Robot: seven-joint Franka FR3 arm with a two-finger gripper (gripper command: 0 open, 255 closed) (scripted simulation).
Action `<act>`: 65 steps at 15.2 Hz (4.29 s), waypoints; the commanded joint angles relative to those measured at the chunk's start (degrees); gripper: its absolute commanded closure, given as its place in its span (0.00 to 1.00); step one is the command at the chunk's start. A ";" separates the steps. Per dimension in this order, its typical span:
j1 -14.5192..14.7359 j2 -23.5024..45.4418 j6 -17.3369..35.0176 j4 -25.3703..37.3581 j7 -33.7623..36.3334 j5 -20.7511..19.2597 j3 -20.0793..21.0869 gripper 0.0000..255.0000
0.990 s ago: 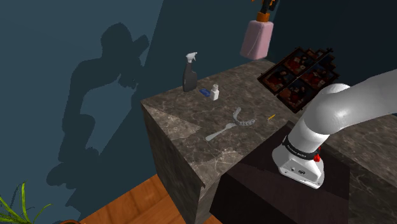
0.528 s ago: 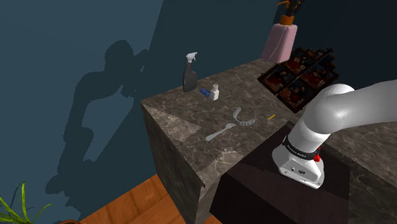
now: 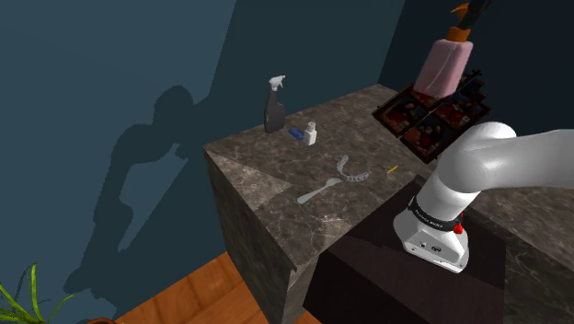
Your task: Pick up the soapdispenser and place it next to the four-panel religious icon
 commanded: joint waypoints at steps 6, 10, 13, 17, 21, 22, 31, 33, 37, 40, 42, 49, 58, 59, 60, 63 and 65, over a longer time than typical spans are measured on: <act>-1.68 -6.10 -6.42 2.01 -7.85 -6.12 -5.48 1.00; -2.24 -8.48 -9.77 4.43 -12.80 -10.17 -8.80 1.00; -2.44 -9.74 -12.13 6.86 -16.73 -13.39 -11.28 1.00; -2.25 -10.81 -15.05 10.92 -22.23 -17.93 -14.55 1.00; -1.65 -11.13 -17.62 15.89 -28.14 -22.63 -17.79 1.00; -1.42 -11.09 -18.21 17.28 -29.68 -23.83 -18.60 1.00; 0.83 -10.92 -21.01 27.44 -41.79 -33.35 -25.05 1.00; 0.25 -12.41 -20.23 25.20 -41.40 -33.69 -25.27 1.00; -0.86 -15.28 -18.75 20.93 -40.72 -34.49 -25.86 1.00; -1.66 -17.35 -17.69 17.90 -40.31 -35.18 -26.40 1.00; -2.20 -18.70 -17.02 15.97 -40.08 -35.67 -26.82 1.00; -4.04 -23.22 -14.79 9.61 -39.48 -37.67 -28.57 1.00; -6.43 -28.66 -12.23 2.32 -39.16 -40.81 -31.50 1.00; -6.71 -29.24 -11.96 1.57 -39.15 -41.20 -31.87 1.00; -6.98 -29.81 -11.70 0.83 -39.15 -41.60 -32.25 1.00; -7.82 -31.51 -10.93 -1.34 -39.18 -42.84 -33.45 1.00; -8.39 -32.62 -10.43 -2.73 -39.22 -43.70 -34.30 1.00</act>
